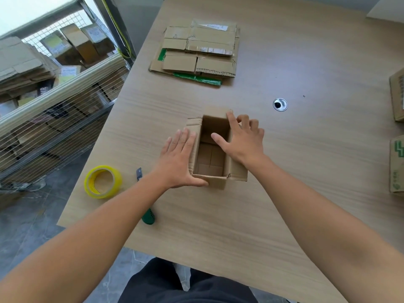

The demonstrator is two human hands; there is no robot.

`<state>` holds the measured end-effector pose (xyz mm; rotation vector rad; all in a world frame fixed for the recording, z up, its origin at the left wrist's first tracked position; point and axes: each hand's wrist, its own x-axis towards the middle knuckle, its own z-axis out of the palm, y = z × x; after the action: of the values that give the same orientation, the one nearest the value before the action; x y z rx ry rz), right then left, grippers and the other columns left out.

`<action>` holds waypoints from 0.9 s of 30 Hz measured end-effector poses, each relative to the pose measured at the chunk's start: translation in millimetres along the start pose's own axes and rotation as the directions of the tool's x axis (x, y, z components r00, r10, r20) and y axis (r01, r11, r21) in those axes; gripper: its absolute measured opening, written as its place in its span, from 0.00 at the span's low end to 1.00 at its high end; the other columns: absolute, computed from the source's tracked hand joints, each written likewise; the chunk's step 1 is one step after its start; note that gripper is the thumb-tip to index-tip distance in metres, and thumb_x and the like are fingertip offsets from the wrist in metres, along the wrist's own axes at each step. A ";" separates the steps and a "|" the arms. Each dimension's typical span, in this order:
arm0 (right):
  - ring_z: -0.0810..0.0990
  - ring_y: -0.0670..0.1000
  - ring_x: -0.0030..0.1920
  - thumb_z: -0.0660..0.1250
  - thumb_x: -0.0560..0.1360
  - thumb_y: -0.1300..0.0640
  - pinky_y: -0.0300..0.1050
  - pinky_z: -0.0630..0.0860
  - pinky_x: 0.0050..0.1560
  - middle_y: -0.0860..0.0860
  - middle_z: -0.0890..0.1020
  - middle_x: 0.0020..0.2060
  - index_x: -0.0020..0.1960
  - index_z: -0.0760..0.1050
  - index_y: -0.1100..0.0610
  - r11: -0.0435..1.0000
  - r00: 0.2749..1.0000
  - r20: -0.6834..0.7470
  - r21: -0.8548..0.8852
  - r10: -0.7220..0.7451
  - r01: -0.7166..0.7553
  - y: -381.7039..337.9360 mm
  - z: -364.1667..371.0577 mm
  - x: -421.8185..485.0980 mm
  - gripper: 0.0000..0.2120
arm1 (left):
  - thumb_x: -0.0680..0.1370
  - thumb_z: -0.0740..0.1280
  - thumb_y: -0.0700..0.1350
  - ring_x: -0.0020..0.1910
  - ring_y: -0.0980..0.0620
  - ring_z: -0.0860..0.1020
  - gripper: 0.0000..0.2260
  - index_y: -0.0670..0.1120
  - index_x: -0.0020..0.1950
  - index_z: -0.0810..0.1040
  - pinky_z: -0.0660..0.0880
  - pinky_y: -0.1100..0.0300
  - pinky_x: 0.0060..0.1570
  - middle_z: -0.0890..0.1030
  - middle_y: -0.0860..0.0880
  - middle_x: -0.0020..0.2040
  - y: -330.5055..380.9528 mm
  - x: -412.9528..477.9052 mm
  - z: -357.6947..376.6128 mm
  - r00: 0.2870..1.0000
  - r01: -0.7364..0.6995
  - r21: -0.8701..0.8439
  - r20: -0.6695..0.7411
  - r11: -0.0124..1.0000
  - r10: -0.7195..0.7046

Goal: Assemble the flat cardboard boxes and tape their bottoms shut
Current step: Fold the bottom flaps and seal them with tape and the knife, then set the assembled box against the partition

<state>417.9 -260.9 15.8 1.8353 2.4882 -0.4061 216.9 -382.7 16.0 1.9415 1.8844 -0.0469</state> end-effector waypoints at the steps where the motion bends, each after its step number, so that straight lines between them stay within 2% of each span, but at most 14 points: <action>1: 0.63 0.58 0.63 0.46 0.72 0.22 0.56 0.63 0.58 0.50 0.64 0.66 0.78 0.53 0.41 1.000 1.000 0.014 -0.011 -0.002 0.002 1.0 -1.1 0.2 0.40 | 0.60 0.60 0.83 0.79 0.50 0.31 0.64 0.51 0.80 0.30 0.42 0.45 0.79 0.31 0.49 0.81 0.8 0.4 0.0 1.000 -0.002 -0.023 -0.006 1.000 0.002; 4: 0.56 0.58 0.72 0.49 0.74 0.25 0.58 0.59 0.69 0.49 0.59 0.73 0.79 0.53 0.41 0.999 0.999 0.010 0.032 -0.040 0.039 4.2 -9.8 -4.5 0.38 | 0.61 0.66 0.80 0.79 0.51 0.31 0.64 0.53 0.80 0.32 0.41 0.48 0.79 0.29 0.53 0.80 -1.9 -4.5 -3.5 0.999 -0.045 -0.189 0.001 0.981 0.046; 6: 0.50 0.56 0.77 0.55 0.75 0.29 0.58 0.51 0.75 0.47 0.55 0.76 0.79 0.55 0.40 0.989 0.993 -0.112 0.141 -0.037 0.053 5.3 -17.0 -25.8 0.36 | 0.62 0.69 0.78 0.78 0.55 0.32 0.62 0.58 0.80 0.33 0.42 0.50 0.77 0.27 0.59 0.78 -3.8 -10.5 -4.4 0.999 -0.036 -0.404 0.017 0.914 0.047; 8: 0.51 0.56 0.78 0.59 0.75 0.33 0.58 0.52 0.77 0.48 0.58 0.76 0.78 0.61 0.42 0.979 0.973 -0.233 0.196 -0.002 0.049 4.7 -20.0 -62.3 0.33 | 0.65 0.69 0.77 0.79 0.58 0.35 0.57 0.64 0.79 0.34 0.45 0.50 0.74 0.29 0.64 0.77 -1.7 -14.1 -1.8 1.000 0.018 -0.593 0.006 0.805 -0.018; 11: 0.56 0.58 0.78 0.63 0.77 0.39 0.61 0.58 0.77 0.53 0.63 0.77 0.73 0.71 0.50 0.988 0.975 -0.223 0.154 0.016 0.019 3.2 -9.0 -122.1 0.28 | 0.71 0.71 0.67 0.78 0.60 0.44 0.47 0.69 0.78 0.41 0.51 0.51 0.72 0.39 0.63 0.80 8.3 -14.5 3.1 0.993 0.047 -0.737 -0.036 0.674 -0.108; 13: 0.55 0.56 0.80 0.65 0.79 0.41 0.57 0.59 0.78 0.52 0.58 0.80 0.77 0.66 0.49 0.970 0.986 -0.117 0.227 0.121 -0.092 8.2 0.1 -154.3 0.29 | 0.74 0.74 0.59 0.75 0.64 0.51 0.44 0.69 0.79 0.47 0.55 0.53 0.73 0.51 0.65 0.79 19.8 -14.8 8.7 0.996 0.016 -0.819 -0.039 0.574 -0.084; 16: 0.50 0.52 0.81 0.64 0.80 0.40 0.53 0.56 0.80 0.48 0.52 0.82 0.81 0.57 0.46 0.907 0.955 -0.044 0.328 0.293 -0.263 25.2 5.7 -188.4 0.34 | 0.75 0.75 0.51 0.74 0.67 0.57 0.41 0.65 0.79 0.54 0.58 0.55 0.76 0.59 0.64 0.75 50.4 -15.6 24.6 0.999 -0.035 -0.824 -0.019 0.565 0.033; 21: 0.50 0.53 0.81 0.65 0.78 0.38 0.53 0.55 0.79 0.48 0.49 0.82 0.81 0.58 0.50 0.871 0.896 -0.061 0.270 0.440 -0.410 88.7 -7.1 -242.6 0.36 | 0.75 0.74 0.50 0.73 0.69 0.57 0.40 0.61 0.80 0.55 0.58 0.60 0.73 0.59 0.63 0.79 136.8 -15.5 50.2 0.984 -0.105 -0.801 0.002 0.589 0.177; 24: 0.49 0.52 0.81 0.62 0.78 0.35 0.54 0.55 0.78 0.48 0.49 0.82 0.82 0.58 0.50 0.846 0.859 -0.059 0.221 0.508 -0.485 146.4 -15.1 -284.5 0.38 | 0.75 0.74 0.49 0.76 0.60 0.62 0.40 0.61 0.80 0.55 0.63 0.54 0.74 0.60 0.61 0.79 206.8 -16.0 70.1 0.963 -0.115 -0.803 0.053 0.585 0.262; 26: 0.46 0.52 0.82 0.60 0.78 0.33 0.55 0.54 0.79 0.48 0.48 0.83 0.82 0.56 0.49 0.824 0.830 -0.060 0.182 0.554 -0.537 188.1 -20.6 -312.9 0.38 | 0.75 0.74 0.49 0.75 0.53 0.66 0.39 0.62 0.80 0.55 0.68 0.47 0.72 0.60 0.62 0.79 257.7 -15.5 86.6 0.944 -0.109 -0.821 0.092 0.561 0.317; 27: 0.46 0.52 0.82 0.59 0.78 0.33 0.55 0.54 0.79 0.49 0.48 0.83 0.82 0.55 0.49 0.810 0.814 -0.061 0.166 0.577 -0.562 210.5 -23.7 -326.3 0.38 | 0.76 0.74 0.49 0.76 0.53 0.66 0.39 0.62 0.80 0.55 0.70 0.45 0.71 0.59 0.62 0.79 284.4 -13.7 95.8 0.934 -0.120 -0.824 0.095 0.553 0.345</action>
<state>719.6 -503.6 53.9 2.5897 1.8403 -0.4628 514.7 -421.7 13.1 1.3991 1.1177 0.5478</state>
